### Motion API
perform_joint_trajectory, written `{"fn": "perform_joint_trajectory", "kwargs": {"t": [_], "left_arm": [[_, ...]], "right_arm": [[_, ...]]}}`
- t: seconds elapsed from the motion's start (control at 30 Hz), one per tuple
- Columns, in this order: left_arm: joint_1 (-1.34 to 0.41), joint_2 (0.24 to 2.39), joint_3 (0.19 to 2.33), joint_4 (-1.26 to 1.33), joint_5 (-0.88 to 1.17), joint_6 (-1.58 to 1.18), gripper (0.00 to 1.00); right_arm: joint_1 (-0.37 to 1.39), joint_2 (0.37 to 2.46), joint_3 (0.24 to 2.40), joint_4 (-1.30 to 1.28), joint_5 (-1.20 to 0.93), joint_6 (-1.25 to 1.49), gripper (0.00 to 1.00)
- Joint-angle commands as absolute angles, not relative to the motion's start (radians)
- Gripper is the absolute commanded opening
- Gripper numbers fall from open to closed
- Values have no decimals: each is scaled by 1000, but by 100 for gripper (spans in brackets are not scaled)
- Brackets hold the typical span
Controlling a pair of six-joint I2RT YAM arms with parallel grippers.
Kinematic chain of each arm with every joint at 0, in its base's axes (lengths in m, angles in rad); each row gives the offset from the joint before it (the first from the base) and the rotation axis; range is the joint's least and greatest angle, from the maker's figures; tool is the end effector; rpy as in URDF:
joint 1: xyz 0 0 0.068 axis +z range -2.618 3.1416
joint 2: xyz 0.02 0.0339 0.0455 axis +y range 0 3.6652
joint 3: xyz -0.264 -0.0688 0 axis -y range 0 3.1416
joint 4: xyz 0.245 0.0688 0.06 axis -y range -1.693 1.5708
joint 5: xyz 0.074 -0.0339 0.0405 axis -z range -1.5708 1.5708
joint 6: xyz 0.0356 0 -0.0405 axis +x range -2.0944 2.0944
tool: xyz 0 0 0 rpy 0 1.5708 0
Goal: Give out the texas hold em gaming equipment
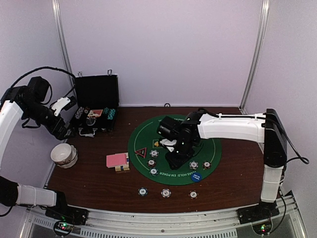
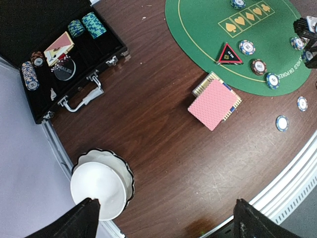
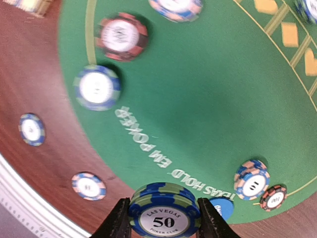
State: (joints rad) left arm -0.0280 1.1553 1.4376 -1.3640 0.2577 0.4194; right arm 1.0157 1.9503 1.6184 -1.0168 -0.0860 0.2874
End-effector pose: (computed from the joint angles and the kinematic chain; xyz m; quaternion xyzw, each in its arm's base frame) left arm 0.1826 -0.0142 0.3852 0.2438 0.9313 -0.0756 0.2598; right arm 0.2046 0.3357 0.2288 -0.3581 0.9261 0.1011 0.0621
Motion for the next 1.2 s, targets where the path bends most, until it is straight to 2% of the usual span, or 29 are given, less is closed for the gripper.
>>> {"fn": "perform_joint_trajectory", "kwargs": {"t": [0.0,0.2,0.57,0.7,0.77,0.83,1.17], "left_arm": [[-30,1160,1420,-1380,308,450,98],[-63,1176,1394,-1392,330,454,98],[-231,1224,1313,-1357,278,457,98],[-275,1254,1287,-1345,258,466,97],[-293,1264,1269,-1326,244,472,98],[-306,1269,1252,-1303,245,483,97],[-397,1391,1204,-1196,200,526,98]], "right_arm": [[985,1939,1527,-946,-78,309,14],[970,1985,1496,-919,-84,303,13],[934,2001,1398,-849,-88,314,13],[925,2009,1387,-839,-88,319,20],[923,2008,1387,-838,-89,323,29],[924,2003,1390,-846,-88,330,46],[927,1861,1471,-903,-84,376,97]]}}
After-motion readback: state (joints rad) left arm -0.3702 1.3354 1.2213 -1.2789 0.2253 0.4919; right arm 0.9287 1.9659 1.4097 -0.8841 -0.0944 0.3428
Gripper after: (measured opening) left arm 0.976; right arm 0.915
